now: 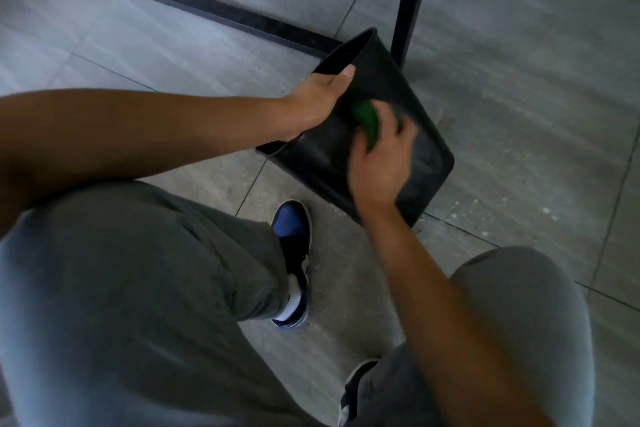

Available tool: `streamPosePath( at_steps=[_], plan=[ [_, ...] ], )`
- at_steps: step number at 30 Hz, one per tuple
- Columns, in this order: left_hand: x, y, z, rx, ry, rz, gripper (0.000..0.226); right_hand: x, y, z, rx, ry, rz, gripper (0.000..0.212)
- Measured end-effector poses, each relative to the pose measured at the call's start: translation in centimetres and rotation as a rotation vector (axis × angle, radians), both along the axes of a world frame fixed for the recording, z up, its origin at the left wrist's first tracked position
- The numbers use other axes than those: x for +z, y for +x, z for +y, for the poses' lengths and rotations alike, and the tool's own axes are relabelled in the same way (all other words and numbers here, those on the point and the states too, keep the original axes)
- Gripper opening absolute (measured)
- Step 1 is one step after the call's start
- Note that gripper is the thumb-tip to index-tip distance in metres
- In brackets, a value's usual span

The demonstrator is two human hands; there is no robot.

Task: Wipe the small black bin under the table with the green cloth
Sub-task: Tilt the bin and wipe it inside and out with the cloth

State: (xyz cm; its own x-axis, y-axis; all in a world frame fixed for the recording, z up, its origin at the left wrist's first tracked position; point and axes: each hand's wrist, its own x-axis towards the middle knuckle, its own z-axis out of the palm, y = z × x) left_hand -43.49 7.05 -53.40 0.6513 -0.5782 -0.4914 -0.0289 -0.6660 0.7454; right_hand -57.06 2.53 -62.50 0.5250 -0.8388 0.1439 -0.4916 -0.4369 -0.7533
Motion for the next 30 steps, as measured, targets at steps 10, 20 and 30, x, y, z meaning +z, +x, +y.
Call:
streamPosePath(
  at_steps=[10, 20, 30],
  plan=[
    [-0.6, 0.4, -0.1, 0.005, -0.018, -0.061, 0.042, 2.7, 1.3, 2.6, 0.055, 0.054, -0.059, 0.048],
    [-0.2, 0.2, -0.4, -0.057, -0.040, -0.086, 0.042, -1.6, -1.3, -4.0, -0.472, 0.325, 0.122, 0.053],
    [-0.3, 0.3, -0.3, -0.071, -0.008, -0.085, 0.048, -5.5, -5.0, -5.7, -0.577, 0.367, 0.133, 0.054]
  ],
)
